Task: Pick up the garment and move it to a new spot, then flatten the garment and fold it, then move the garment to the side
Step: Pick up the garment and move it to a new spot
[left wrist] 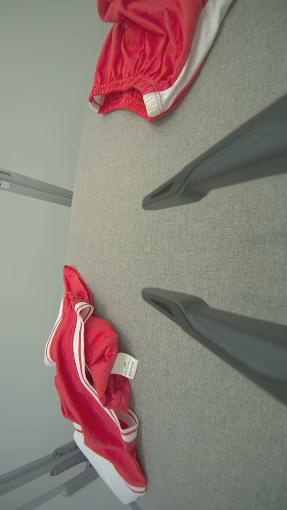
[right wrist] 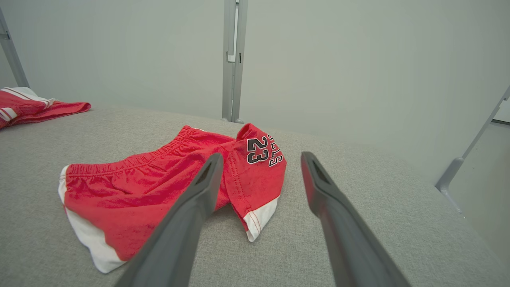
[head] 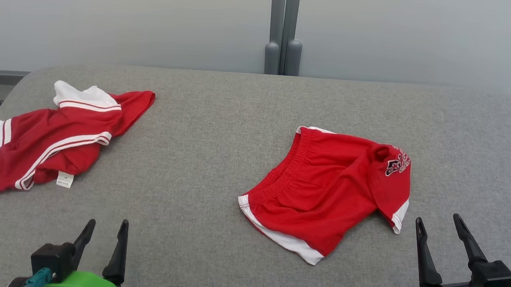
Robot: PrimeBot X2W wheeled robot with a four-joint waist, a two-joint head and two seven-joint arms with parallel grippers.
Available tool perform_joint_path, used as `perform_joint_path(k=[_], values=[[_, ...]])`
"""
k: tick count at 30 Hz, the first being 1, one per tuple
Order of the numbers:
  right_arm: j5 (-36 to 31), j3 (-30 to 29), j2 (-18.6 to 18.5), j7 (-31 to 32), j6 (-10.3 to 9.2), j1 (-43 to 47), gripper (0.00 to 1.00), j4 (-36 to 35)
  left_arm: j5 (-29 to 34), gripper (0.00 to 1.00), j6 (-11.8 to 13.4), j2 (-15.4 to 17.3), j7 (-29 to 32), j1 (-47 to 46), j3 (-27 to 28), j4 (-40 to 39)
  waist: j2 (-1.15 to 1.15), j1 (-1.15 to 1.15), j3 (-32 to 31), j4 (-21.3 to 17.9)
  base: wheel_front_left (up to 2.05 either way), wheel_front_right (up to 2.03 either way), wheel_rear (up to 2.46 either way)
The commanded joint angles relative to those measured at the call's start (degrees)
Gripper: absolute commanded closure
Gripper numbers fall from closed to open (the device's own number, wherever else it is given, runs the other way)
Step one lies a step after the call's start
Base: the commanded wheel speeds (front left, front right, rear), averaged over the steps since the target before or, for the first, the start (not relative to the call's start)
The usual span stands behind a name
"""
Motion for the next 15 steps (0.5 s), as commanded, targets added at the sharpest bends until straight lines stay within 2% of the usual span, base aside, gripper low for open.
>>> perform_joint_path(k=[1, 8, 15], values=[[0.1, -0.6, 0.1, -0.2, -0.08, 0.9, 0.0, 0.5, 2.3, 0.0, -1.2, -0.6, -0.2, 2.2, 2.2, -0.9, 0.0, 0.0, -1.1, 0.8, 0.0, 0.0, 0.0], [0.4, -1.4, 0.7, -0.2, -0.08, 1.5, 0.0, 2.7, 8.0, 0.0, -4.3, -4.1, -0.2, 7.7, 12.6, -3.9, 0.0, 0.0, -1.7, 0.1, 0.0, 0.0, 0.0], [1.1, -1.5, 1.2, -0.2, -0.08, 1.7, 0.0, 4.3, 11.9, 0.0, -5.9, -6.7, -0.2, 8.4, 16.9, -5.2, 0.0, 0.0, -1.6, -0.6, 0.0, 0.0, 0.0]])
